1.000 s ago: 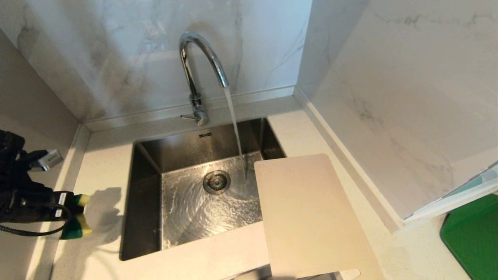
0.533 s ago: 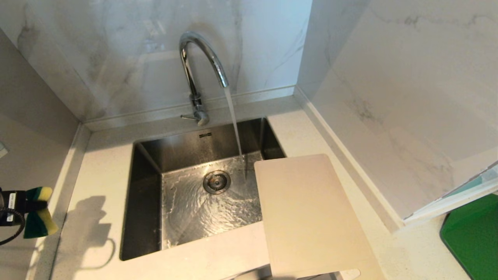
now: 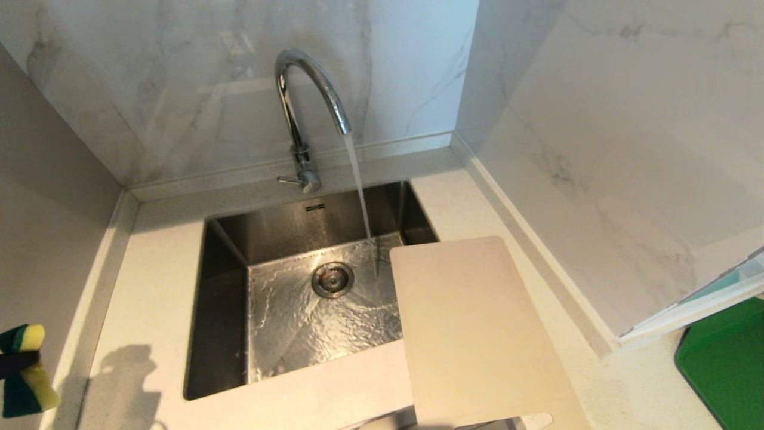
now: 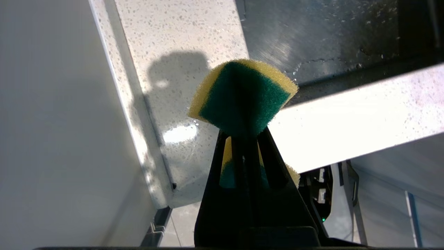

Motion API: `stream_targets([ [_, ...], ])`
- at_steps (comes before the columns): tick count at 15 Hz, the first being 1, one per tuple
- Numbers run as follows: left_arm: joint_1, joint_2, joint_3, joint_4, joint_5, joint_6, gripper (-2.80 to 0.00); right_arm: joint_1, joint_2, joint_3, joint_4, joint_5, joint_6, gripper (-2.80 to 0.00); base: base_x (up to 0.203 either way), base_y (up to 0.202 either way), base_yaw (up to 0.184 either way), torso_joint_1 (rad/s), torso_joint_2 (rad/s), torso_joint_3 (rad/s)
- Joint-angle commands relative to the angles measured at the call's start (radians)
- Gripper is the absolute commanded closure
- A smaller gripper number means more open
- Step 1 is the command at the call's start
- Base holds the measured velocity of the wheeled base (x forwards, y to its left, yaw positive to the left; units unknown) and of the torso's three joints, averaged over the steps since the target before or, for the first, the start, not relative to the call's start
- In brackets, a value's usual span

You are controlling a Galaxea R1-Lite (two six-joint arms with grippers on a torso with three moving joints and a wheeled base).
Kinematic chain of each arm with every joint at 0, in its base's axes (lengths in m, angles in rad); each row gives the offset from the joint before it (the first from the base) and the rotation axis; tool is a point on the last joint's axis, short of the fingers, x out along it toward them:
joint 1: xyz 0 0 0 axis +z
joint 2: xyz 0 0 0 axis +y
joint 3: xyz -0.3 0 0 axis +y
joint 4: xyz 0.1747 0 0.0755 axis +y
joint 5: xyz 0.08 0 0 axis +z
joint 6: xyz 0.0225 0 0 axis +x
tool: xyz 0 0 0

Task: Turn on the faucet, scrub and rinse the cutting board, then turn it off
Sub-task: Pick up the cutting board

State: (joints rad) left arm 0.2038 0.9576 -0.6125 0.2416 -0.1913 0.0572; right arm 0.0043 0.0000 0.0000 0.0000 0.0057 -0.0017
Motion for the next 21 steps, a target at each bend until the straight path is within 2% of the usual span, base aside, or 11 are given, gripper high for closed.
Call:
stream_targets([
  [1, 0.000, -0.124, 0.081, -0.027, -0.001, 0.000, 0.00, 0.000, 0.000, 0.002, 0.000, 0.000, 0.000, 0.00, 0.000, 0.000, 0.000, 0.000, 0.00, 0.000],
  [8, -0.033, -0.393, 0.281, -0.068, 0.023, 0.005, 0.00, 0.000, 0.000, 0.002, 0.000, 0.000, 0.000, 0.00, 0.000, 0.000, 0.000, 0.000, 0.00, 0.000],
  [13, -0.082, -0.568, 0.391, -0.102, 0.100, 0.015, 0.00, 0.000, 0.000, 0.002, 0.000, 0.000, 0.000, 0.00, 0.000, 0.000, 0.000, 0.000, 0.00, 0.000],
  [15, -0.116, -0.663, 0.477, -0.104, 0.153, 0.047, 0.00, 0.000, 0.000, 0.002, 0.000, 0.000, 0.000, 0.00, 0.000, 0.000, 0.000, 0.000, 0.00, 0.000],
  [16, -0.124, -0.683, 0.532, -0.131, 0.182, 0.066, 0.00, 0.000, 0.000, 0.002, 0.000, 0.000, 0.000, 0.00, 0.000, 0.000, 0.000, 0.000, 0.00, 0.000],
  [18, -0.131, -0.684, 0.602, -0.300, 0.203, 0.081, 0.00, 0.000, 0.000, 0.002, 0.000, 0.000, 0.000, 0.00, 0.000, 0.000, 0.000, 0.000, 0.00, 0.000],
  [21, -0.132, -0.685, 0.613, -0.303, 0.181, 0.092, 0.00, 0.000, 0.000, 0.002, 0.000, 0.000, 0.000, 0.00, 0.000, 0.000, 0.000, 0.000, 0.00, 0.000],
])
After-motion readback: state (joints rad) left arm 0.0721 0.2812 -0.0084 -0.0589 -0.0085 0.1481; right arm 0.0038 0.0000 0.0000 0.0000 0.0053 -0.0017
